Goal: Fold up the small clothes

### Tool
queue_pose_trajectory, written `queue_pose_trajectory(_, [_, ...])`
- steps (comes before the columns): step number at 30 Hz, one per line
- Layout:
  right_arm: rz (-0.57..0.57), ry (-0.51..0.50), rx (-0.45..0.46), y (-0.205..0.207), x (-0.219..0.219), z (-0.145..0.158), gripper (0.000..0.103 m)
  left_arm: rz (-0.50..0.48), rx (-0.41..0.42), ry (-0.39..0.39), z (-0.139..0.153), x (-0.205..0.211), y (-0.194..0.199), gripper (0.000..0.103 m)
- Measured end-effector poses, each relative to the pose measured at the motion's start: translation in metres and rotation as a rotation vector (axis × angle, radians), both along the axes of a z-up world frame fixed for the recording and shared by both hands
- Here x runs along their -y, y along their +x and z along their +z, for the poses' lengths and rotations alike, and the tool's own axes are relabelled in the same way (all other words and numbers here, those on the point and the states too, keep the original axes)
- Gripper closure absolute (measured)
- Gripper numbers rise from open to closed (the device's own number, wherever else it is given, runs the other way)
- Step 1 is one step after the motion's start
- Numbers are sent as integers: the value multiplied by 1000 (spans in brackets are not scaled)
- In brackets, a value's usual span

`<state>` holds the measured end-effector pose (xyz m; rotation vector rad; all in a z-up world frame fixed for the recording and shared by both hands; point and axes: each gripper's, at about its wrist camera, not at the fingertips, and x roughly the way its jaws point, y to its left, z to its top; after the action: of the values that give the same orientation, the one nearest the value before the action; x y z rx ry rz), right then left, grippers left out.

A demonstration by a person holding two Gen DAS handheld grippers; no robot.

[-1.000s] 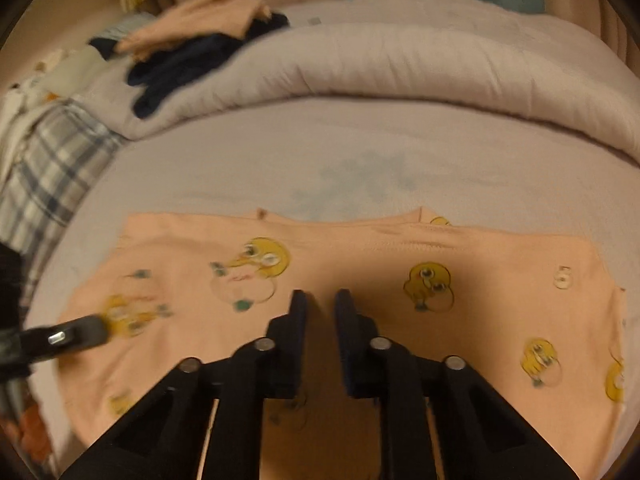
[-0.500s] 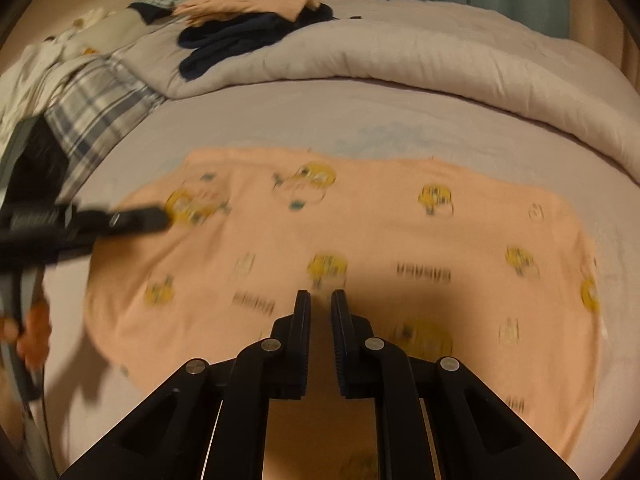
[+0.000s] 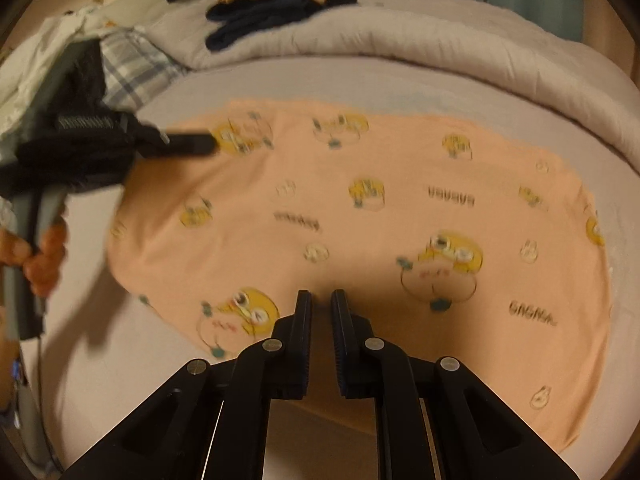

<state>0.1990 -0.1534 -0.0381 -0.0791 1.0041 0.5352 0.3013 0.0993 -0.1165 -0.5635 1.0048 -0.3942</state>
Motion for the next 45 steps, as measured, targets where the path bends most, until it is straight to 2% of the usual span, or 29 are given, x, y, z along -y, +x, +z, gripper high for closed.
queue_pose_trajectory(13, [2, 18, -36, -9, 1, 4, 90, -7, 8, 26, 3, 3, 0, 92])
queue_pose_trajectory(21, [-84, 128, 55, 4, 5, 24, 90, -6, 14, 30, 6, 7, -1, 92])
queue_pose_trajectory(24, [-92, 124, 53, 11, -2, 20, 90, -4, 13, 33, 6, 8, -1, 92])
queue_pose_trajectory(27, [-60, 61, -33, 14, -15, 2, 90, 1, 9, 28, 7, 9, -2, 92])
queue_pose_trajectory(29, [-53, 64, -16, 11, -15, 3, 90, 1, 6, 26, 8, 11, -1, 92])
queue_pose_trajectory(33, [-108, 208, -52, 21, 7, 11, 87, -21, 16, 17, 16, 18, 0, 93])
queue_pose_trajectory(36, [-197, 288, -89, 33, 26, 8, 85, -54, 38, 19, 25, 30, 1, 93])
queue_pose_trajectory(41, [-292, 602, -216, 54, 61, -10, 85, -105, 60, 36, 36, 53, 4, 92])
queue_pose_trajectory(43, [-303, 691, -253, 55, 65, -15, 83, -128, 65, 51, 38, 65, 6, 90])
queue_pose_trajectory(45, [-313, 790, -282, 56, 72, -21, 65, -155, 72, 82, 40, 80, 9, 90])
